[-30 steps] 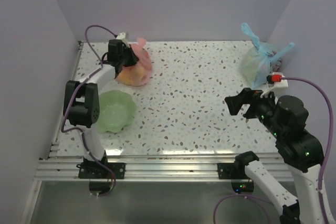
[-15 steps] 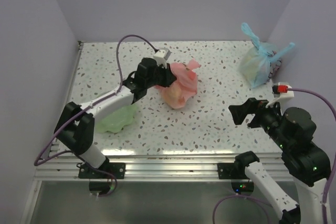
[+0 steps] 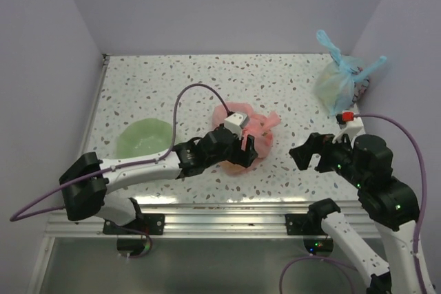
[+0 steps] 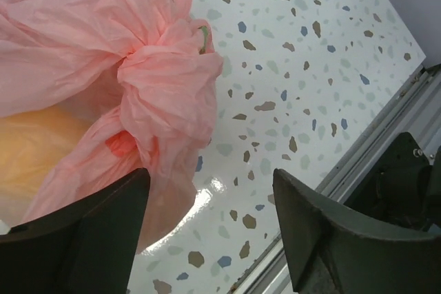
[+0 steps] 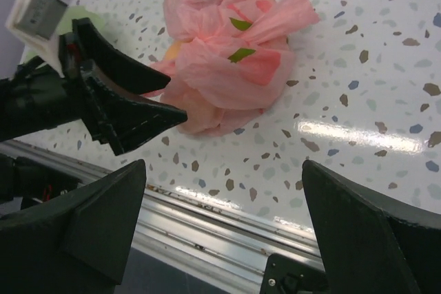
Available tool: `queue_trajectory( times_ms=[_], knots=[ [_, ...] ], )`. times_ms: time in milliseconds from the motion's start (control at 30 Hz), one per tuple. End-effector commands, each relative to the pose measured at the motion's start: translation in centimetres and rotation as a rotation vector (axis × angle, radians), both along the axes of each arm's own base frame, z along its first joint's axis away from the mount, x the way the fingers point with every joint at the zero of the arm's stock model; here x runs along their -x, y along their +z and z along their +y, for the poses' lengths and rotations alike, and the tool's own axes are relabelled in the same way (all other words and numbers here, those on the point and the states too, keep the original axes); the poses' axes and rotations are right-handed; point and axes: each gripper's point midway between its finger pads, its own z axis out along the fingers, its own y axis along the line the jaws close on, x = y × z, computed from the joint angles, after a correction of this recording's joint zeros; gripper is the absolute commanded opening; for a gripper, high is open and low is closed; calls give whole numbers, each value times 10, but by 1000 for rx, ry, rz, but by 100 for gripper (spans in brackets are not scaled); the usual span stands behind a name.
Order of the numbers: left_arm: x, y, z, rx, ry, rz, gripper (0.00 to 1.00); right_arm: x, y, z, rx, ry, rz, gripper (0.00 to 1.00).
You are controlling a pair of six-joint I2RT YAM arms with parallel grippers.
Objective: Untie the knot of the plastic bag and take out the fruit
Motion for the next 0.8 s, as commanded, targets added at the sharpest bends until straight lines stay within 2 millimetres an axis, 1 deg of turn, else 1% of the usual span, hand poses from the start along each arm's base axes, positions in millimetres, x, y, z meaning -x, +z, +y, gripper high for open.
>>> queue_trajectory(
  times_ms=[0, 33, 67, 100, 133, 167, 200, 233, 267, 300, 333, 433, 467, 500, 533, 567, 600, 633, 667, 700, 733, 767],
  knots=[
    [0, 37, 11, 75, 109, -44, 80, -4, -13, 21, -44, 86, 65, 99],
    [6, 31, 19, 38, 114, -22, 81, -6, -17, 24, -47, 92, 83, 99],
    [8, 36, 21, 44, 116, -20, 82, -9, -21, 28, -57, 98, 104, 99],
    [8, 45, 26, 59, 123, -26, 84, -16, -30, 33, -61, 109, 138, 99],
    [8, 46, 32, 42, 139, -29, 84, -18, -34, 38, -73, 122, 154, 99],
    [8, 53, 35, 47, 148, -35, 84, -23, -39, 41, -86, 116, 174, 99],
    [8, 62, 41, 54, 163, -46, 87, -32, -44, 45, -97, 113, 171, 99],
    [5, 62, 50, 25, 189, -53, 89, -38, -50, 48, -103, 107, 189, 99],
    [0, 69, 55, 25, 206, -65, 90, -43, -53, 51, -122, 96, 202, 99],
    [-4, 73, 61, 20, 216, -68, 91, -52, -55, 54, -135, 88, 193, 99],
    [-10, 71, 69, -4, 219, -60, 91, -59, -62, 58, -140, 83, 221, 99],
    [-20, 70, 81, -13, 213, -42, 91, -76, -68, 69, -170, 76, 226, 99],
    [-29, 69, 90, -18, 231, -45, 91, -85, -77, 71, -164, 54, 249, 99],
    [-32, 70, 94, -14, 235, -49, 91, -93, -73, 75, -169, 52, 225, 99],
    [-37, 71, 98, -22, 233, -63, 92, -96, -75, 80, -163, 52, 223, 99],
    [-39, 70, 101, -30, 234, -68, 93, -104, -80, 85, -161, 36, 242, 99],
    [-41, 71, 103, -34, 236, -73, 93, -114, -80, 86, -155, 2, 227, 98],
    [-42, 69, 104, -42, 227, -69, 93, -116, -82, 96, -150, 9, 237, 99],
    [-47, 66, 109, -55, 232, -71, 94, -123, -85, 104, -154, -5, 258, 99],
    [-49, 64, 110, -59, 227, -67, 94, -133, -87, 106, -140, -40, 240, 99],
    [-52, 64, 111, -56, 215, -65, 94, -130, -90, 117, -131, -24, 247, 99],
    [-53, 62, 112, -62, 210, -61, 95, -136, -88, 121, -133, -53, 243, 99]
  ],
)
